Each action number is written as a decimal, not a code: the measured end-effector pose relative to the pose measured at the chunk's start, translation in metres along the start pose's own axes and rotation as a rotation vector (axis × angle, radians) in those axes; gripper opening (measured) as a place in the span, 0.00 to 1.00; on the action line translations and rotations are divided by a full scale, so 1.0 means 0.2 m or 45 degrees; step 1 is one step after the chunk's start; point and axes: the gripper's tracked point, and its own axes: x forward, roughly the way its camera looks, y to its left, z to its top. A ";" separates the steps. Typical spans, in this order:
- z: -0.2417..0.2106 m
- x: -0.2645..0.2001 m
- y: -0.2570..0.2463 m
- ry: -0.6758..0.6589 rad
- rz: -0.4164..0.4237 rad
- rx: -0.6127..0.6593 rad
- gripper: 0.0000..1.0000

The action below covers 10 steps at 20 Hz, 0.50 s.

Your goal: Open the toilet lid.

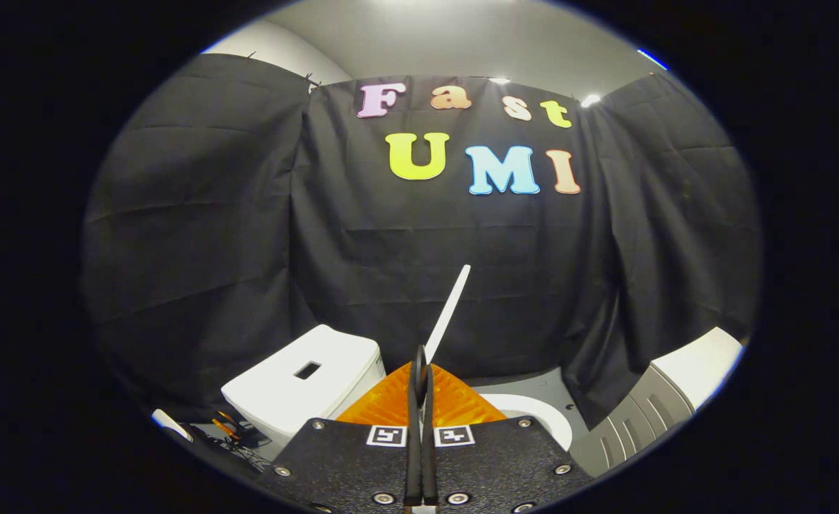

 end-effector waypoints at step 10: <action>0.11 0.10 0.44 -0.025 0.075 -0.008 0.00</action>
